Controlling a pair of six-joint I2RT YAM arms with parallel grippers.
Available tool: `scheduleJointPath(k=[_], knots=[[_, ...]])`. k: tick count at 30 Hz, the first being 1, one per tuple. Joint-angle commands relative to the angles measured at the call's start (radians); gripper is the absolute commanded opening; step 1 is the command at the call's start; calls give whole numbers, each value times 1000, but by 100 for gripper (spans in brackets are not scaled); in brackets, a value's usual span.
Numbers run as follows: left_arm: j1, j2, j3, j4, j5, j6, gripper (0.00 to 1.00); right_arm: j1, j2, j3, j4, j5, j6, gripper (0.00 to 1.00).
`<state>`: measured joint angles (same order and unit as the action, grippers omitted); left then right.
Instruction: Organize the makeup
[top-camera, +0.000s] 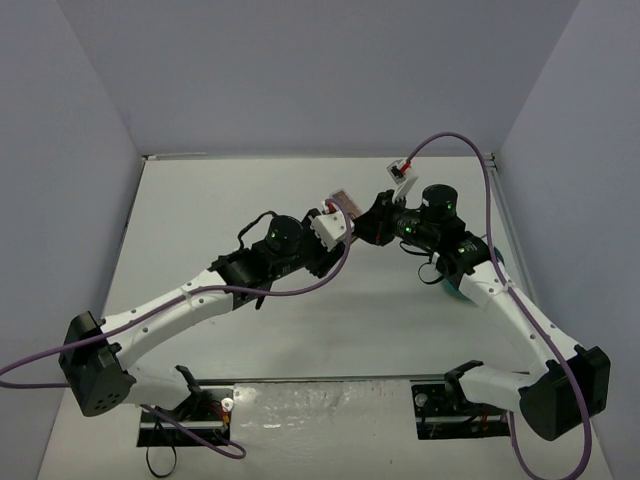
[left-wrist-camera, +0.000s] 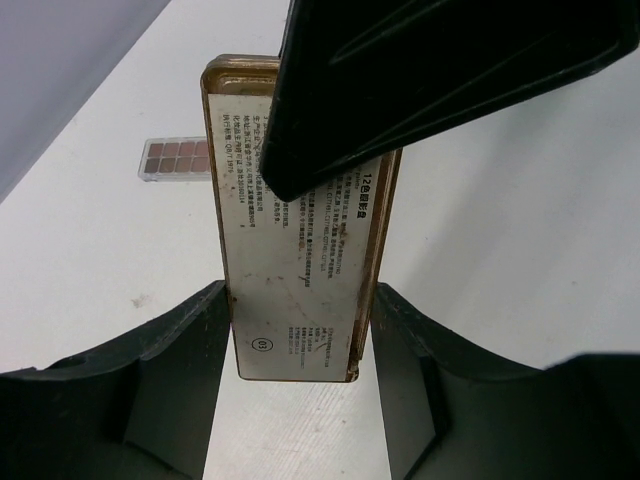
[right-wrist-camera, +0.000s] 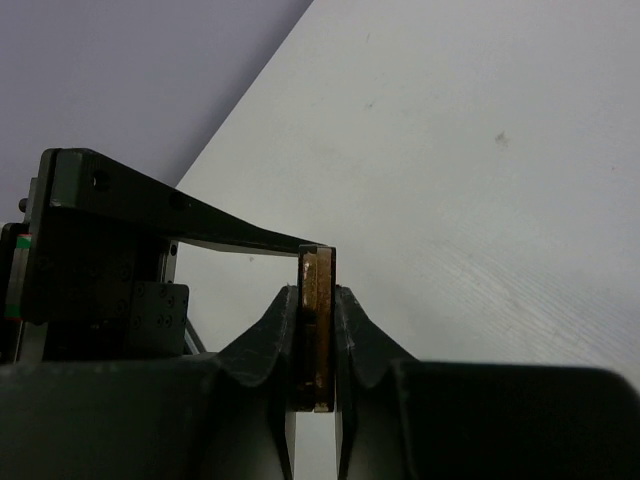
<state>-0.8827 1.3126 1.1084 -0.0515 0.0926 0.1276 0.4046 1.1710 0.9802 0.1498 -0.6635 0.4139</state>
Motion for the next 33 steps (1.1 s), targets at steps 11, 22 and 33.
scheduleJointPath(k=[11,22,33], knots=[[-3,-36,75,-9,-203,-96,97,-7,-146,45,-204,323,-128,0],[87,-154,232,-546,-528,-378,97,-14,-215,98,-527,918,35,0],[373,-361,108,-632,-451,-382,97,-181,-184,180,-817,1214,231,0]])
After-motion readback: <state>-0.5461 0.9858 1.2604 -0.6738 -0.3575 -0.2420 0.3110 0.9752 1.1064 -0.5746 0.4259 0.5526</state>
